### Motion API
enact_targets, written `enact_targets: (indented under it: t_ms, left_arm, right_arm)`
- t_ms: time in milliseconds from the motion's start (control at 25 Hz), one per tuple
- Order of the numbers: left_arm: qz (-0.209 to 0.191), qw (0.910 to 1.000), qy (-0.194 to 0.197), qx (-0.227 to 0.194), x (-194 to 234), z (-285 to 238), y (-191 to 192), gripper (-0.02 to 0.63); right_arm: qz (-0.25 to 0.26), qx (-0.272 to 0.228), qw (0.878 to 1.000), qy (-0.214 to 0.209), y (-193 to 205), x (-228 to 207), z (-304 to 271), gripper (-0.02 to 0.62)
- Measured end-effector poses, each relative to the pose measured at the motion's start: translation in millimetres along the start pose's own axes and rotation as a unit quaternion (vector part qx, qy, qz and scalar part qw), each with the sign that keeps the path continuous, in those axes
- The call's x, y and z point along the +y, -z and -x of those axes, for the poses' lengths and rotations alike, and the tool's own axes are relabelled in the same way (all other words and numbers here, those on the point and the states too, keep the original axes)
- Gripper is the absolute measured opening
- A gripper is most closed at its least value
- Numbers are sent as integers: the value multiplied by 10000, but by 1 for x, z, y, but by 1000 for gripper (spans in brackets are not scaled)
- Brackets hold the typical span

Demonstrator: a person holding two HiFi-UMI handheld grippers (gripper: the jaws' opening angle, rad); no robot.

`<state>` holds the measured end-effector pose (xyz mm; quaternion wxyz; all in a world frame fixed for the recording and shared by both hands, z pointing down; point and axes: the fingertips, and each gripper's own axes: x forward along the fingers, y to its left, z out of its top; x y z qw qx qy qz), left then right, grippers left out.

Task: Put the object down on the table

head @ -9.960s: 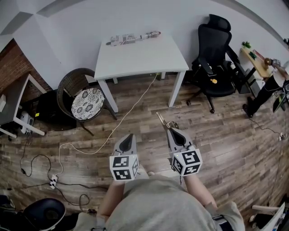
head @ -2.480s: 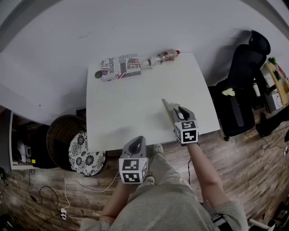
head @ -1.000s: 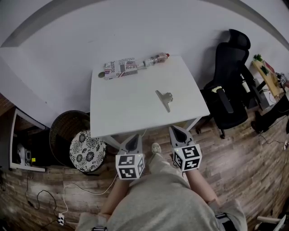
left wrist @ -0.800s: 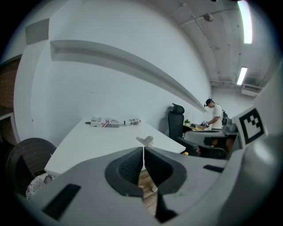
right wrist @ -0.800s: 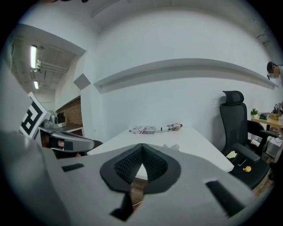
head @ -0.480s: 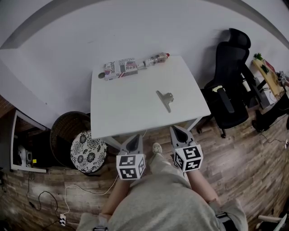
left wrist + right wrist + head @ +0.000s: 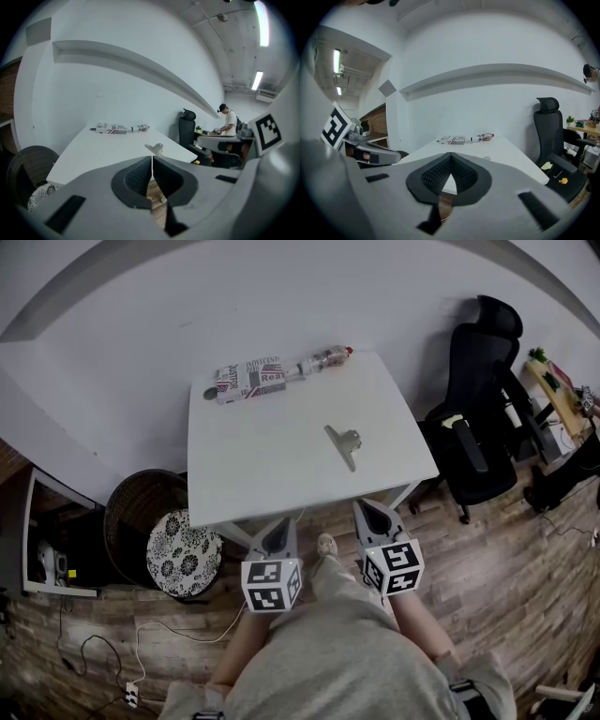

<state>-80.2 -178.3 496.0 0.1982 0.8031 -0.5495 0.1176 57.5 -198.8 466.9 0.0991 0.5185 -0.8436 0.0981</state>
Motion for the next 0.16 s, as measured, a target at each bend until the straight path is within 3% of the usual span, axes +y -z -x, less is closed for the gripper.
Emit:
enact_targets:
  t_ms: [160]
  left_arm:
    - [-7, 10000, 10, 23, 0, -3, 1, 9]
  right_arm:
    - [-3, 2, 10000, -1, 1, -2, -2, 0]
